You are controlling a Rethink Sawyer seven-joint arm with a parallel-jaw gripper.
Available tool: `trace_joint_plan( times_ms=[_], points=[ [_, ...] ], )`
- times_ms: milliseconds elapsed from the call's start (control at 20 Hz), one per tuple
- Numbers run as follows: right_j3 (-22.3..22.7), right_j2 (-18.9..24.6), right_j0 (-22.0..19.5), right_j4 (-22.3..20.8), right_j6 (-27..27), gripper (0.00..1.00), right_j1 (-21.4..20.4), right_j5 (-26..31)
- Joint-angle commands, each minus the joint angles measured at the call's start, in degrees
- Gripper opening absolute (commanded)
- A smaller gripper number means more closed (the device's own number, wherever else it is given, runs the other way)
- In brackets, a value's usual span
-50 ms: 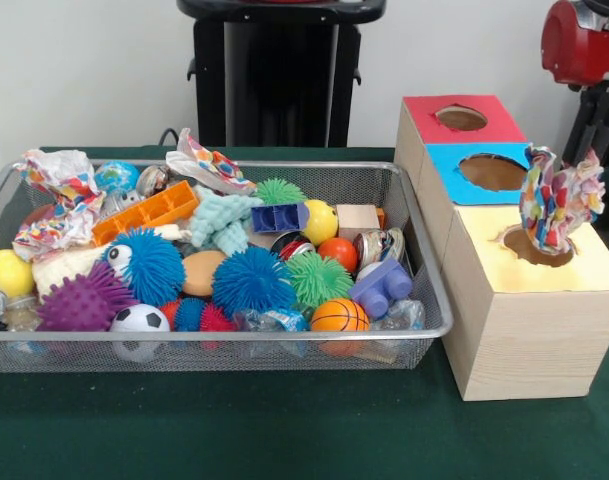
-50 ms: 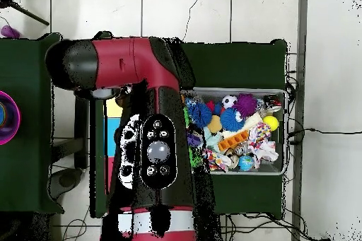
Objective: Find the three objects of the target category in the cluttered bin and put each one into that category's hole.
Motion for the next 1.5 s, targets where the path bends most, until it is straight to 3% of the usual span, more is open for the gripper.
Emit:
trace_joint_plan(
  times_ms=[50,500,900,1500],
  points=[
    [13.4,3.1,-0.5,-2.7,-1.6,0.00,-2.8,-6.0],
    [18.4,3.5,-0.8,-3.4,-0.8,0.00,-4.2,-11.8],
    [18.9,3.2,0.1,-4.1,1.4,0.00,-2.9,-15.5],
    [19.5,2.4,1.2,-3.4,4.7,0.00,-0.6,-16.8]
  ],
)
